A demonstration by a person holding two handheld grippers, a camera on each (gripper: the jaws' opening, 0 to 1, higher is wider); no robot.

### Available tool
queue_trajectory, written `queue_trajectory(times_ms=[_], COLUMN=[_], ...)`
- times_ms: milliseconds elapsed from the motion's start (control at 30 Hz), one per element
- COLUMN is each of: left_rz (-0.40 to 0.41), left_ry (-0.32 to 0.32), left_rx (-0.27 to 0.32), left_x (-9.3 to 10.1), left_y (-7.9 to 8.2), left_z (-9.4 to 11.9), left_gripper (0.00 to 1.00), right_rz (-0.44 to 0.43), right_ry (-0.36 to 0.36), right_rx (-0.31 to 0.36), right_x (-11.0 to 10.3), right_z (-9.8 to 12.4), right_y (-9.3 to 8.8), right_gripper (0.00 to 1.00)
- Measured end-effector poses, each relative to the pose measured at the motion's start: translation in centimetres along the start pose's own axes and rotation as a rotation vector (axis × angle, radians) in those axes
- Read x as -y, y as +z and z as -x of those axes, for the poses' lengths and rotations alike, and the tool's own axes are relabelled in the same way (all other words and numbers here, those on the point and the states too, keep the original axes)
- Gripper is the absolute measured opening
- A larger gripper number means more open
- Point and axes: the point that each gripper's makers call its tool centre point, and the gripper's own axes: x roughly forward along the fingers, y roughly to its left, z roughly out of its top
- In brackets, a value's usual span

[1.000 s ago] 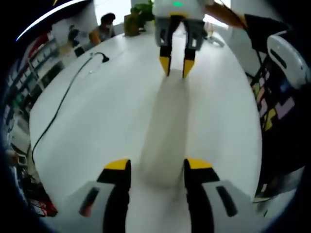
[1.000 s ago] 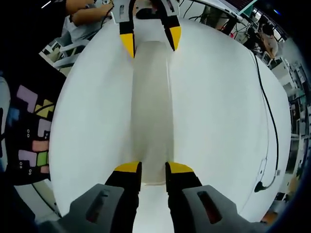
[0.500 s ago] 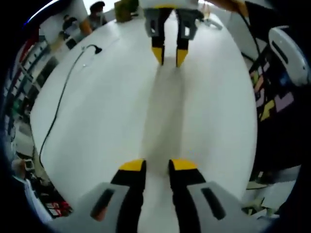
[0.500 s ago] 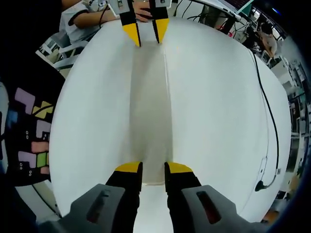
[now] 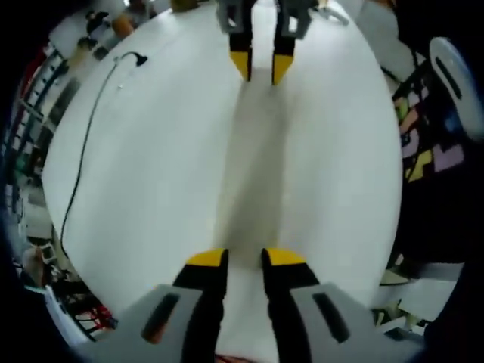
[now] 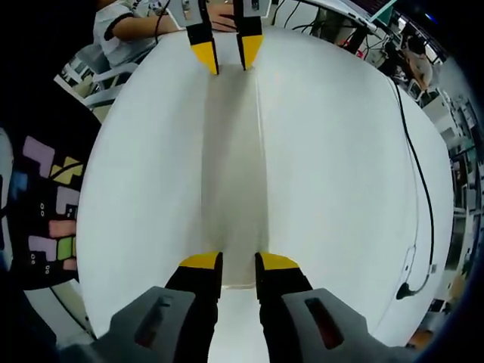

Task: Arrange the utensils inside the cutlery case until each visible utensil rests in its matching compartment.

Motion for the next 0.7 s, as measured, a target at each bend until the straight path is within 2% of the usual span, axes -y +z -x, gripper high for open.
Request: queue_trajectory(times_ms=[233,467,700], left_rz=[0.000,-0.025,-0.018], left_ry=[-0.020,-0.028,-0.041], left_rx=[-0.021,-0.097,-0.084], left_x=[-0.09,-0.16,-0.17], left_y=[-0.03,-0.10,-0.16], left_z=[-0.12,-0.30,-0.32], left_gripper=[0.20,0.20,0.20], right_rz=[-0.004,-0.003,0.000], right_ry=[0.001,0.003,0.002], right_rx=[0.012,0.000,-0.002], right_x=[0.15,0.26,0.26], right_z=[0.03,0.03,0.01], right_y=[0.05,0.08,0.14], right_gripper=[0.17,0.17,0.17])
